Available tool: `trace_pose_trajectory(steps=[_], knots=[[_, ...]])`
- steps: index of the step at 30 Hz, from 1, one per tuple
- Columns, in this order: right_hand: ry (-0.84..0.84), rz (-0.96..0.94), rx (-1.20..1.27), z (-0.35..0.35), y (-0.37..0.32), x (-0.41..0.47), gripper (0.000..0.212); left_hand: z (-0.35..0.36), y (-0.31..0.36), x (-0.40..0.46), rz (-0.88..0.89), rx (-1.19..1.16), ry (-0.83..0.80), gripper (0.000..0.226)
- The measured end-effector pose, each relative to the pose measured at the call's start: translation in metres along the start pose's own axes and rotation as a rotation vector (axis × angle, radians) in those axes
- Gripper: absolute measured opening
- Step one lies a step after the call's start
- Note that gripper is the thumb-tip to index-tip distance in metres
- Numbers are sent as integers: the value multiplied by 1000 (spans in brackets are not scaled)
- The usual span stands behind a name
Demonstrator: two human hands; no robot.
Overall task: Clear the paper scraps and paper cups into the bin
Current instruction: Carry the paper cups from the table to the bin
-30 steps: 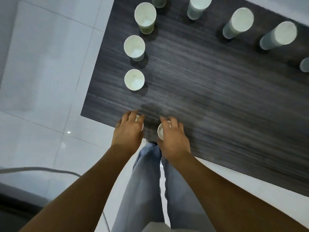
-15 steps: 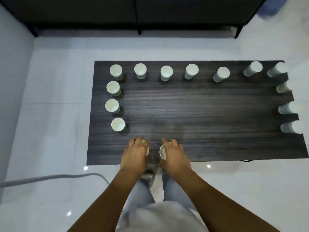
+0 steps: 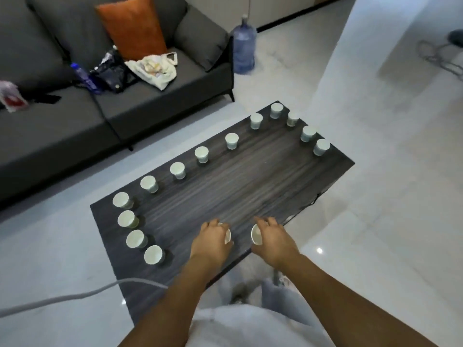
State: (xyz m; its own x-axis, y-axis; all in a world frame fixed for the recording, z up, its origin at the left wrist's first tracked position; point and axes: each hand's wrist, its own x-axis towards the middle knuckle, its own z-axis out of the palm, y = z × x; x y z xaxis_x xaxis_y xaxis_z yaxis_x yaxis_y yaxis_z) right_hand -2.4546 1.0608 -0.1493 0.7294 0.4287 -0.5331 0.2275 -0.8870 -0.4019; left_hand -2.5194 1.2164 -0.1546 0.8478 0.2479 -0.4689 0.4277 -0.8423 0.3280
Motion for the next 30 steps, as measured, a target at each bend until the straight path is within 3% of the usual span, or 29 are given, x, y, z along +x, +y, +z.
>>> trace_pose_trajectory(steps=[4,8,11,15,30], knots=[[127,111,115,-35,49,-38,77,-15,69,7,179,107,-52,35],[248,251,221,-66,113,-80,76,-14,149,13,367,199,-83,53],[330,350,284,-83,166,-119,75,0,214,14,501,246,-110,53],[421,497,364,-96,256,-182,74,41,319,0,694,320,-147,51],[637,810,510,-155,547,-418,75,199,689,-120,1117,315,-280,54]])
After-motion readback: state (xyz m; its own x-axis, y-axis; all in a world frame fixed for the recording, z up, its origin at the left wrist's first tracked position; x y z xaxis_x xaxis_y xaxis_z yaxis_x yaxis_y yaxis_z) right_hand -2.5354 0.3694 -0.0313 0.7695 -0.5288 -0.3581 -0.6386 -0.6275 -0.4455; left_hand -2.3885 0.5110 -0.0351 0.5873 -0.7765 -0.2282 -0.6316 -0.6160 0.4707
